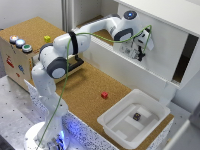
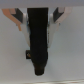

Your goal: Push the door to the left

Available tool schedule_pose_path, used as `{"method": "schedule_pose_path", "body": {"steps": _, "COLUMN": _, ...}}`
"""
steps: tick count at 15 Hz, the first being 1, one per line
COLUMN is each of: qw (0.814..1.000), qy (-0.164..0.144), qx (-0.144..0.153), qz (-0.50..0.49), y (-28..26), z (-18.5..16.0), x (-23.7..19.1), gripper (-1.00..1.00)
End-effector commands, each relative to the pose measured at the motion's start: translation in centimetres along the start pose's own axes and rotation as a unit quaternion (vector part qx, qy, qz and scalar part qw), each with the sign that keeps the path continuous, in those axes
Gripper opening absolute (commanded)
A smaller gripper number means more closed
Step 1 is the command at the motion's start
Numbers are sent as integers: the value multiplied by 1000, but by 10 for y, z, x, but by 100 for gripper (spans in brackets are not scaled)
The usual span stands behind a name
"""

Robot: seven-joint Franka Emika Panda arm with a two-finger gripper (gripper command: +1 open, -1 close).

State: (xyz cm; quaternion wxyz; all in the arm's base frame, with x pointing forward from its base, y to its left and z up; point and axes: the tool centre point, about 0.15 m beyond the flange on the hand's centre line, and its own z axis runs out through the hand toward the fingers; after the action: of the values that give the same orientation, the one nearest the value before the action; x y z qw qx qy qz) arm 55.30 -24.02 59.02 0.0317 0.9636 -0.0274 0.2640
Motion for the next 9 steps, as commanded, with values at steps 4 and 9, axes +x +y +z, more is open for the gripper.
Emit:
{"method": "schedule_pose_path", "body": {"steps": 4, "qw": 1000, "qy": -12, "qx": -12, "qz": 5, "y": -32, "z": 19, "x": 10, "gripper": -100}}
{"method": "schedule_pose_path", "body": {"steps": 9, "qw": 1000, "qy": -14, "qx": -19, "qz": 2, "y": -46, "z": 19, "x": 11, "gripper": -100}}
